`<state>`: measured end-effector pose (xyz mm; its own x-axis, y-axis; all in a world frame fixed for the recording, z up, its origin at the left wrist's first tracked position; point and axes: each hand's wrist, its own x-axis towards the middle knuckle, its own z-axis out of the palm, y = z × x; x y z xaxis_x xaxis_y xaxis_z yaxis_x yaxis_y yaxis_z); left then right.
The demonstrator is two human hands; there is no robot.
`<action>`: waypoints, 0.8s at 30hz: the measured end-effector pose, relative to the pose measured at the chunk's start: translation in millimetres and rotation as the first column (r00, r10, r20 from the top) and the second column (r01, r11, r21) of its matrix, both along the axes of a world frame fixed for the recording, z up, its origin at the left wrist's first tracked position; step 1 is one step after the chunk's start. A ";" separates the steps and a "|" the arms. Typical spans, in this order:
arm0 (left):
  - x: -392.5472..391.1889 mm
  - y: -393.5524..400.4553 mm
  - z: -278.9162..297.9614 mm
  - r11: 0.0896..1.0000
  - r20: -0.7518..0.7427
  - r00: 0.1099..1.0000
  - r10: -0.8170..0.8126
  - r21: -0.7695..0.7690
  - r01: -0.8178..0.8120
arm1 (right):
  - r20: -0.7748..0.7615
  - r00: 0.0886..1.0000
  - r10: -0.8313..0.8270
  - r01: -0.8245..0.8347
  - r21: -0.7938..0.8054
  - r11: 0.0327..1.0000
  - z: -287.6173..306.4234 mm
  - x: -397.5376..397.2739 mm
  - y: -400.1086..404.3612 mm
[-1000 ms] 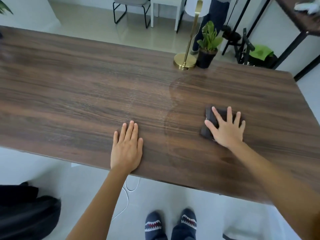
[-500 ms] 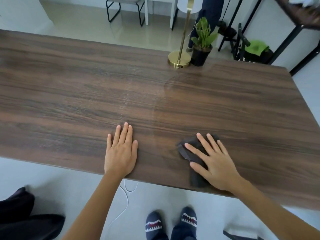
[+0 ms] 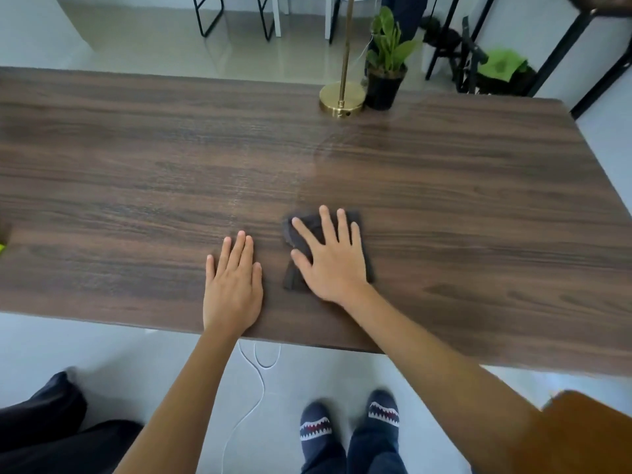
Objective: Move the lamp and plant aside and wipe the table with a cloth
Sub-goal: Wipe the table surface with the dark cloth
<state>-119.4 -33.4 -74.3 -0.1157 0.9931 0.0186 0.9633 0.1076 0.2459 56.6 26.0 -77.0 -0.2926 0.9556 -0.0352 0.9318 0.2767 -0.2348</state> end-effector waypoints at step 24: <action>145.4 48.2 16.7 0.975 0.181 0.962 -0.202 -0.059 0.216 | 0.031 0.965 -0.261 0.260 0.022 0.965 6.1 204.4 -149.8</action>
